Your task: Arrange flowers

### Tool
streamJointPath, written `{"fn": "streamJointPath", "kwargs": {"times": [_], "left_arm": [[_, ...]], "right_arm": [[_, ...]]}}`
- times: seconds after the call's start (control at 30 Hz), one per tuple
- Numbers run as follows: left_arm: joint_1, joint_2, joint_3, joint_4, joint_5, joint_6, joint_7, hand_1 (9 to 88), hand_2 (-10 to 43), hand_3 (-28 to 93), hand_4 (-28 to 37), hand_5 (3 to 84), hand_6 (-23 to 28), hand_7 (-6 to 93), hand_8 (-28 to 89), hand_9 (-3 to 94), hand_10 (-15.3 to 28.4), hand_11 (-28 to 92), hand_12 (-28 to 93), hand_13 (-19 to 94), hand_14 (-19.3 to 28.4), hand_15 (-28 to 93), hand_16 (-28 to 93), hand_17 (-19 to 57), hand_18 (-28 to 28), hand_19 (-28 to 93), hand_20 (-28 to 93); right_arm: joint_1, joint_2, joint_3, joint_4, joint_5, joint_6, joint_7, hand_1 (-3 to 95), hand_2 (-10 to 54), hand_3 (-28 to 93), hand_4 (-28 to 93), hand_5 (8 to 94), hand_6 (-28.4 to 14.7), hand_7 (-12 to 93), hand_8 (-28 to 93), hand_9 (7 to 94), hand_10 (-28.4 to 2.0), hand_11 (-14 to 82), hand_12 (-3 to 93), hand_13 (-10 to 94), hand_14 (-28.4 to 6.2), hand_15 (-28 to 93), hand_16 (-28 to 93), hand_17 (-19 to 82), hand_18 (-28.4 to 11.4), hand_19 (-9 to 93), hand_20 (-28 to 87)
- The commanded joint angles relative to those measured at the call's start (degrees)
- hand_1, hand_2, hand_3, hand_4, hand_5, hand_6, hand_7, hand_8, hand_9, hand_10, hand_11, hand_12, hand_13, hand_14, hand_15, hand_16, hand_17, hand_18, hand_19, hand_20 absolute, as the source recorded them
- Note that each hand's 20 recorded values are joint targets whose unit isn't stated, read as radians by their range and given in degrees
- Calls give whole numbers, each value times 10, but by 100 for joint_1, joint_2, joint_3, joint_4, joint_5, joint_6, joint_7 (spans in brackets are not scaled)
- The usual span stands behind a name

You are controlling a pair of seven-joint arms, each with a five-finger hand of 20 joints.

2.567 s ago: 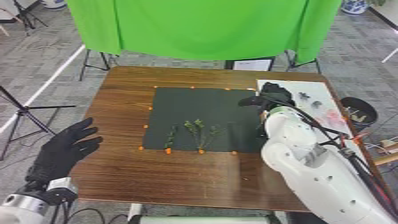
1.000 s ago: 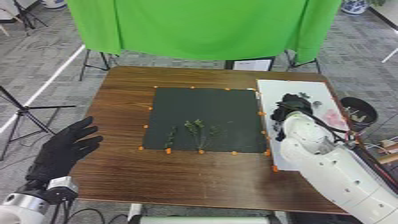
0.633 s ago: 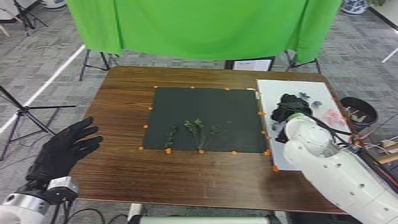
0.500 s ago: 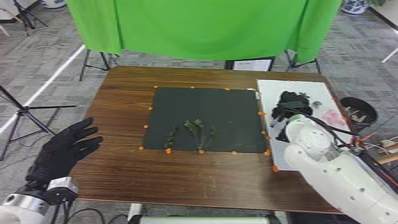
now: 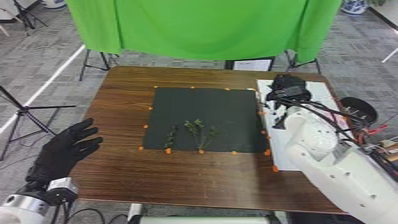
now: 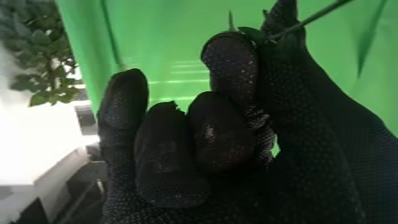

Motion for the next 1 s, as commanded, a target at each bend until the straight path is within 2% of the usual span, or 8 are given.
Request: {"fn": "streamJointPath", "kwargs": {"times": [0.03, 0.2, 0.33, 0.67, 0.9, 1.0], "left_arm": [[32, -19, 4, 9, -8, 8, -57, 233, -27, 716, -283, 315, 54, 177, -98, 269, 132, 239, 176, 203, 178, 457, -39, -96, 224, 411, 90], [4, -28, 13, 22, -3, -28, -101, 233, -27, 716, -283, 315, 54, 178, -98, 269, 132, 238, 175, 202, 178, 458, -39, -96, 224, 412, 90], [-49, 11, 37, 65, -7, -69, -125, 233, -27, 717, -283, 315, 54, 177, -98, 269, 132, 239, 175, 202, 178, 458, -40, -96, 224, 411, 90], [-129, 53, 96, 112, -3, -112, -175, 232, -27, 717, -283, 315, 54, 177, -97, 269, 132, 238, 175, 202, 177, 458, -40, -96, 223, 410, 89], [-150, 15, 104, 112, 7, -139, -205, 233, -27, 717, -283, 315, 54, 177, -97, 269, 132, 239, 175, 202, 178, 459, -40, -96, 223, 410, 90], [-134, 7, 102, 104, 2, -100, -179, 233, -26, 716, -283, 315, 54, 177, -98, 269, 132, 239, 175, 202, 177, 458, -40, -96, 223, 410, 90]], "right_arm": [[-535, -275, 230, -755, 74, 153, 304, 416, -95, 879, -215, 733, -24, 575, 233, 843, -68, 709, 542, 796, -82, 886, 393, 334, -187, 805, 417], [-913, -521, 267, -1000, 107, 128, 239, 417, -95, 872, -208, 739, -22, 568, 239, 851, -65, 702, 547, 804, -81, 883, 393, 339, -189, 810, 413], [-1040, -696, 122, -1035, 121, 75, 213, 419, -95, 867, -207, 742, -22, 563, 242, 851, -64, 700, 549, 805, -80, 882, 395, 340, -189, 813, 411], [-1003, -1268, -294, -792, -61, 229, 239, 421, -95, 862, -207, 744, -21, 557, 245, 850, -63, 697, 548, 806, -79, 880, 398, 340, -189, 816, 406], [-872, -1469, -387, -269, -516, 249, 421, 422, -95, 858, -213, 745, -16, 552, 244, 851, -63, 696, 545, 808, -80, 879, 399, 341, -191, 818, 404], [-903, -1406, -350, -186, -593, 168, 473, 421, -95, 861, -215, 747, -16, 548, 245, 851, -63, 695, 545, 808, -79, 878, 401, 341, -191, 820, 403]]}}
